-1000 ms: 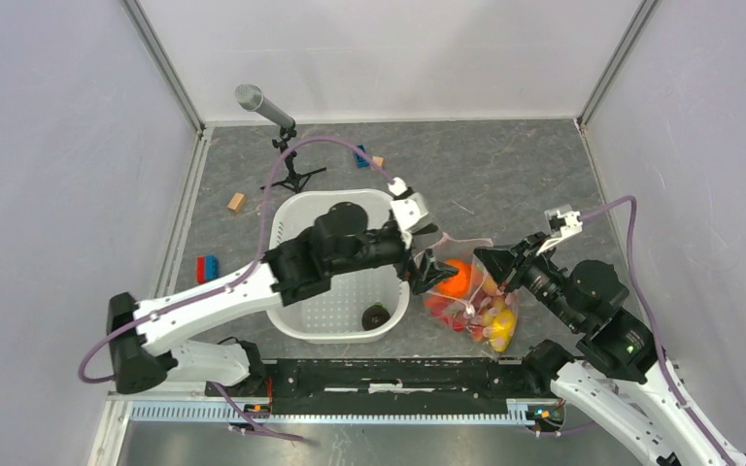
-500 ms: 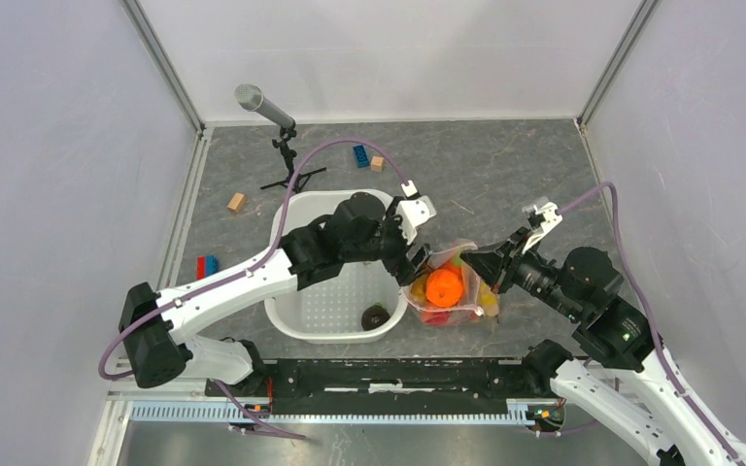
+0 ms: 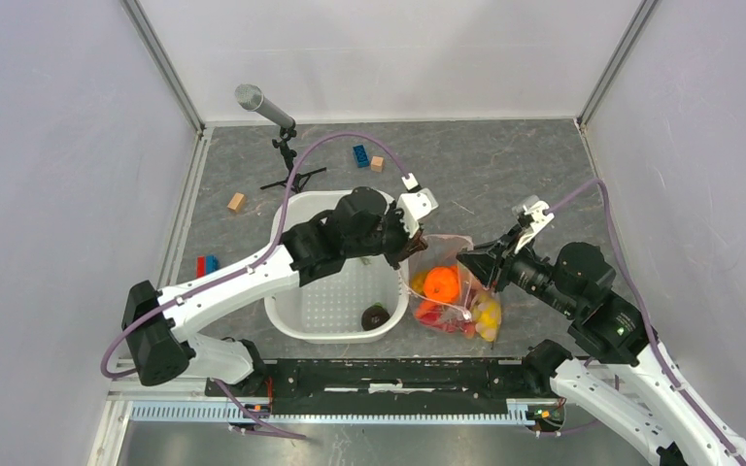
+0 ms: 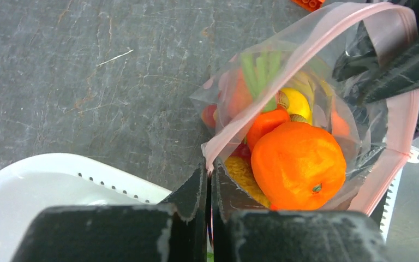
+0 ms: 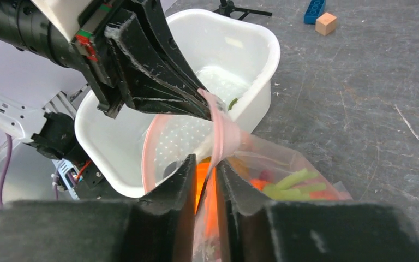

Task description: Place the food in the zip-top bag and seal the zipper

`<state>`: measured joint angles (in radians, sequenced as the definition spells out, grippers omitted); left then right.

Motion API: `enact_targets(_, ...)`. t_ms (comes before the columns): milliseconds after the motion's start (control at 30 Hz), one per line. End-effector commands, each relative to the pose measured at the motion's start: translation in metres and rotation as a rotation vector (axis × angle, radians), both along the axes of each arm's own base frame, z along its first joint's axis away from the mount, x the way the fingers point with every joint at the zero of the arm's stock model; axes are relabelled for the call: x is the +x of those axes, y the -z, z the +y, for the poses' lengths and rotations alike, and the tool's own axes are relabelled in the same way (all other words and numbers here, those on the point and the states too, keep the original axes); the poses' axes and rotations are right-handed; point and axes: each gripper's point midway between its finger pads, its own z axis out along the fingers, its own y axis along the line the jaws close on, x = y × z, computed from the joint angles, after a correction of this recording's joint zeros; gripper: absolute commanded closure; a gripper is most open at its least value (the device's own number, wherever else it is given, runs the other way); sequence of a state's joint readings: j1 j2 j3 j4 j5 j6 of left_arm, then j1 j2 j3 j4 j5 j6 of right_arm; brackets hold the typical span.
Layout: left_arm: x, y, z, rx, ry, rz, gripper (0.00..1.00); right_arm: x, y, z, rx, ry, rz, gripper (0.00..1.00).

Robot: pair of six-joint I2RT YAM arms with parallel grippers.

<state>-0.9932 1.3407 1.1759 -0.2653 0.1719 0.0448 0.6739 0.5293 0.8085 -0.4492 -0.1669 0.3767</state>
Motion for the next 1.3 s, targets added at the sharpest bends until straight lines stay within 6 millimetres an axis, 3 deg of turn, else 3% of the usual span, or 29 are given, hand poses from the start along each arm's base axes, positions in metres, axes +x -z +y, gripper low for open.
enact_targets(0, 0.025, -0.02, 0.001, -0.045, -0.094, -0.016, 0.98, 0.006, -0.031, -0.007, 0.022, 0.031, -0.139, 0.57)
enact_targets(33, 0.031, -0.02, 0.004, -0.064, -0.129, 0.018, 0.98, 0.007, -0.031, -0.011, 0.013, 0.049, -0.152, 0.43)
enact_targets(67, 0.036, -0.021, 0.006, -0.08, -0.154, 0.04, 0.98, 0.008, -0.029, -0.015, 0.002, 0.069, -0.163, 0.36)
enact_targets(200, 0.063, -0.026, 0.021, -0.16, -0.241, 0.132, 0.98, 0.004, -0.014, -0.023, -0.043, 0.061, -0.243, 0.3)
enact_targets(367, 0.075, -0.028, 0.023, -0.167, -0.276, 0.193, 0.98, 0.0, 0.032, -0.021, -0.13, -0.001, -0.285, 0.26)
enact_targets(433, 0.076, -0.028, 0.02, -0.172, -0.272, 0.219, 0.98, -0.004, 0.047, -0.012, -0.124, -0.063, -0.319, 0.27)
enact_targets(500, 0.077, -0.028, 0.018, -0.174, -0.276, 0.234, 0.98, -0.011, 0.045, -0.002, -0.077, -0.13, -0.394, 0.27)
enact_targets(667, 0.084, -0.031, 0.023, -0.179, -0.313, 0.232, 0.98, -0.005, 0.054, -0.008, -0.138, -0.106, -0.522, 0.28)
enact_targets(867, 0.095, -0.028, 0.027, -0.179, -0.354, 0.252, 0.98, -0.014, 0.064, 0.004, -0.197, -0.231, -0.622, 0.3)
enact_targets(1033, 0.112, -0.024, 0.03, -0.206, -0.402, 0.299, 0.98, -0.014, 0.068, 0.001, -0.255, -0.249, -0.615, 0.33)
enact_targets(1267, 0.129, -0.018, 0.029, -0.246, -0.436, 0.367, 0.98, -0.022, 0.072, 0.017, -0.184, -0.326, -0.598, 0.37)
